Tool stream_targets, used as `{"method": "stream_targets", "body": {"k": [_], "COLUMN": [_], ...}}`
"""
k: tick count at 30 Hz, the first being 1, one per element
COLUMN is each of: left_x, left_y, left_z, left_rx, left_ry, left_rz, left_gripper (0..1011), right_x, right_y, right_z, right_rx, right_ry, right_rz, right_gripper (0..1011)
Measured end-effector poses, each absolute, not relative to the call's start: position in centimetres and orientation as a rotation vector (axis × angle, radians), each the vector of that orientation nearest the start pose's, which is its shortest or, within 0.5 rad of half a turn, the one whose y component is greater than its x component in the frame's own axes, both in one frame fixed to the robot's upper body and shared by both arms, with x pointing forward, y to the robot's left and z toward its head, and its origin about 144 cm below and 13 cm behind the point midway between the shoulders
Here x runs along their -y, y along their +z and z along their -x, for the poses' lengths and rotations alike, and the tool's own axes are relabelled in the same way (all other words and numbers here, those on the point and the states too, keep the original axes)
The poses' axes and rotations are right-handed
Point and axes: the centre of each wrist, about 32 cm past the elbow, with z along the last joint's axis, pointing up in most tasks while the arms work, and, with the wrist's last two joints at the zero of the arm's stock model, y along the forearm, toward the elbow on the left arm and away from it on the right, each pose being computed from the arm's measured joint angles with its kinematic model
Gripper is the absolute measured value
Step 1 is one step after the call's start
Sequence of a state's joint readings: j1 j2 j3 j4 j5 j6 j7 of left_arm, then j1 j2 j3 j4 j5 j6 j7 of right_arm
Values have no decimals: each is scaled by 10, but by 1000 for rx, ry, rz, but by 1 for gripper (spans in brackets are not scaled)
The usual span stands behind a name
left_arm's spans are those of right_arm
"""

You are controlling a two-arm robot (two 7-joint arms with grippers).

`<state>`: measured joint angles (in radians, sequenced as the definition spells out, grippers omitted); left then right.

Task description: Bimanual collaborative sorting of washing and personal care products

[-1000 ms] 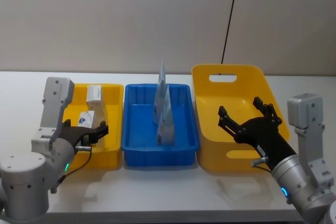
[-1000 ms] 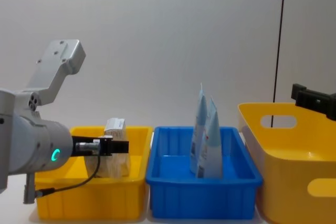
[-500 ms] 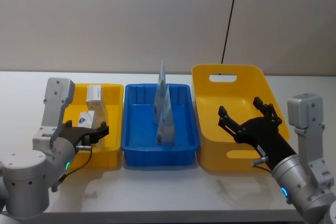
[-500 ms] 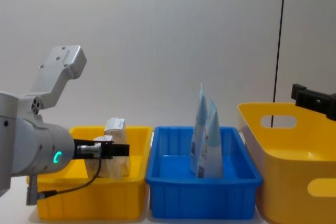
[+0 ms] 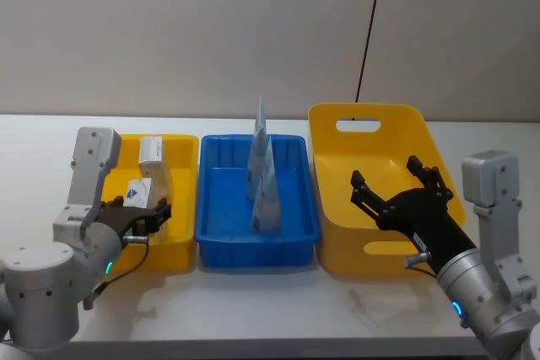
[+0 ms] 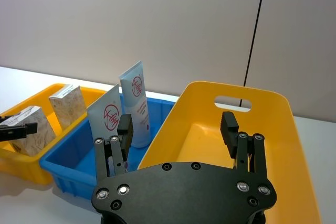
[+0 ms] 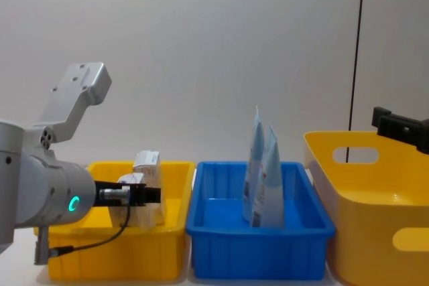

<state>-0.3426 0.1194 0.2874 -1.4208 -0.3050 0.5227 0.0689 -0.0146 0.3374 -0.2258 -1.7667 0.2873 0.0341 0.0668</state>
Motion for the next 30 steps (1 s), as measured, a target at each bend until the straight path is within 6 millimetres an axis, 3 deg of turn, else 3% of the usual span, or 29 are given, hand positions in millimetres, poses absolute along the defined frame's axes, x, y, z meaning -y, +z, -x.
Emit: {"method": "stream_targets", "body": {"k": [12, 30], "left_x": [-177, -180], "left_y": [1205, 1207], "left_z": [-542, -542], "left_rx": [-321, -303], "left_ry": [1319, 1303], "left_rz": [-272, -272], "left_gripper": [418, 392], "right_x": [237, 237], "right_y": [1189, 1189], "right_z": [-443, -443], "right_rx": [75, 75], "right_ry": [-1229, -1230], "right_rz": [-26, -26], "right_gripper": [1003, 1003]}}
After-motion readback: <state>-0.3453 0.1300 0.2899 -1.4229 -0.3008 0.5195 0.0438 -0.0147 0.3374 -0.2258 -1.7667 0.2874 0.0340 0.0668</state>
